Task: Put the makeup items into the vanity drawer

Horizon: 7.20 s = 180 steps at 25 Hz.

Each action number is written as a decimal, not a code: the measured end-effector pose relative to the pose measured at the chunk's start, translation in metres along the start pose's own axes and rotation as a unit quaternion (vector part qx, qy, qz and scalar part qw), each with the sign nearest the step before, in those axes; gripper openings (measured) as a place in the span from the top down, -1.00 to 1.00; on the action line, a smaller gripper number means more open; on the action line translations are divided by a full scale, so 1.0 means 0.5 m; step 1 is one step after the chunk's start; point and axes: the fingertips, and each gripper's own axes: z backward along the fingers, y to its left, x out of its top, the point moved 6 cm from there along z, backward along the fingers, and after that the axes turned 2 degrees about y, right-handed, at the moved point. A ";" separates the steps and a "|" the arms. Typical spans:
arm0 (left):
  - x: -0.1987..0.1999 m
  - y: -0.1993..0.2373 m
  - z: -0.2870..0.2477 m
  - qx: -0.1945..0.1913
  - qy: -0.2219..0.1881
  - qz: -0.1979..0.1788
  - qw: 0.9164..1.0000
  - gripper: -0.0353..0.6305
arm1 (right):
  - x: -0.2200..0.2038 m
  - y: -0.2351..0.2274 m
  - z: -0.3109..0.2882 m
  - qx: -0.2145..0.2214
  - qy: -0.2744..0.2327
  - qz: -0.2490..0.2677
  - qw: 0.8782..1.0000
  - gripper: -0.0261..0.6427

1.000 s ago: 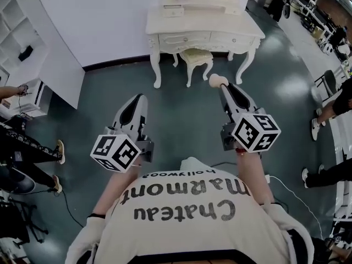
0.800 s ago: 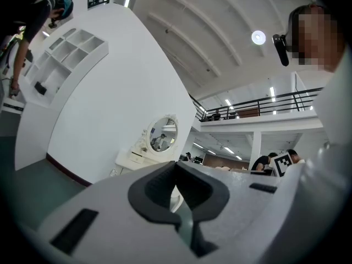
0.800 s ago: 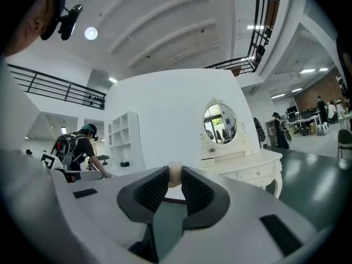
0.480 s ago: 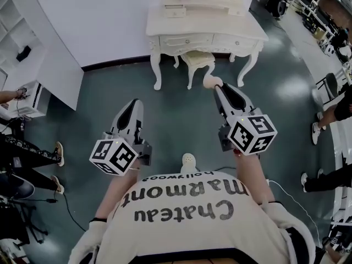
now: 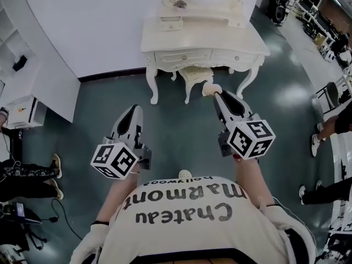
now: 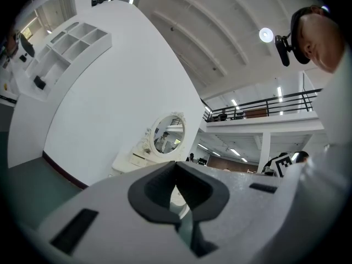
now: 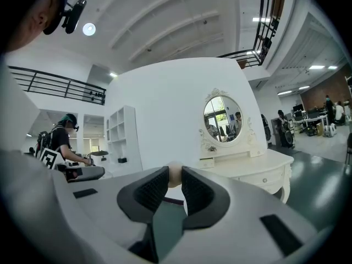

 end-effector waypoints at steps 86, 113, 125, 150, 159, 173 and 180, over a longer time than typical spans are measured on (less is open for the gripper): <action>0.137 0.614 -0.791 0.010 0.054 0.021 0.998 0.87 | 0.043 -0.389 -0.968 -0.015 0.079 -0.036 0.996 0.65; 0.184 0.785 -1.027 0.207 0.005 0.028 0.978 0.87 | 0.024 -0.678 -1.460 0.129 0.200 0.006 0.971 0.64; 0.183 0.794 -1.038 0.219 0.013 0.024 0.975 0.87 | -0.033 -0.654 -1.512 0.205 0.294 0.150 0.921 0.61; 0.179 0.919 -1.028 0.186 0.057 0.037 0.980 0.87 | -0.082 -0.618 -1.577 0.150 0.426 0.173 0.875 0.58; 0.277 1.001 -1.139 0.084 0.072 0.022 0.994 0.87 | -0.071 -0.620 -1.582 0.054 0.446 0.124 0.885 0.57; 0.309 1.114 -1.204 0.007 0.111 0.027 0.993 0.87 | -0.080 -0.587 -1.597 -0.037 0.457 0.093 0.884 0.57; 0.311 1.143 -1.211 -0.011 0.121 0.040 0.992 0.87 | -0.075 -0.566 -1.600 -0.057 0.467 0.090 0.878 0.57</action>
